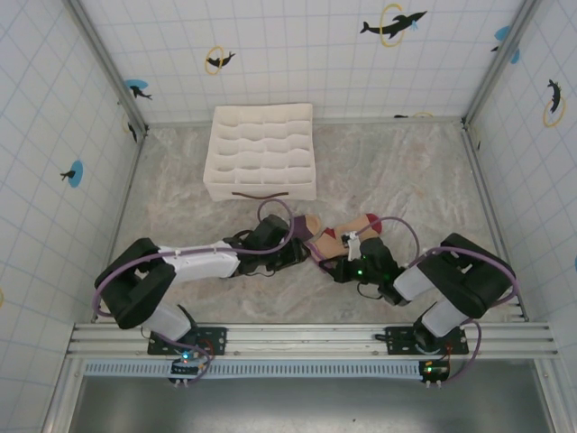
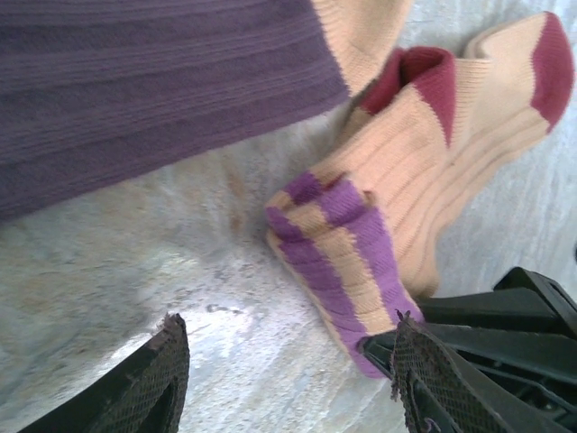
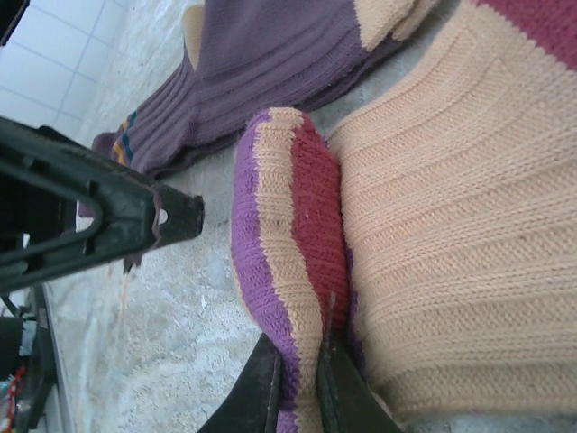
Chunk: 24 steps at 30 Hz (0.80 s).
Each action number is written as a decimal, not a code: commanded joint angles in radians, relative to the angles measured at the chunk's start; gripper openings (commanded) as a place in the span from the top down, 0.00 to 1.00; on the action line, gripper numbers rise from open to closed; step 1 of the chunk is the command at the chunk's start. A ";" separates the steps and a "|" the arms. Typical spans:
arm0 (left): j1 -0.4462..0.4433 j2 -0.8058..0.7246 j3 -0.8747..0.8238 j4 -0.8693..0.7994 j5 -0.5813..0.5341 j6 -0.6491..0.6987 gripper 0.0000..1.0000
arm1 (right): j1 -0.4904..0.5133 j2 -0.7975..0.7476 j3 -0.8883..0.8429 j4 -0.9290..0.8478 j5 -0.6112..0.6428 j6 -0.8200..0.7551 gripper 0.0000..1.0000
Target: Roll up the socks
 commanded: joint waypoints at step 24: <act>-0.020 0.191 0.032 0.212 -0.027 -0.077 0.50 | -0.141 0.151 -0.013 -0.234 -0.142 0.270 1.00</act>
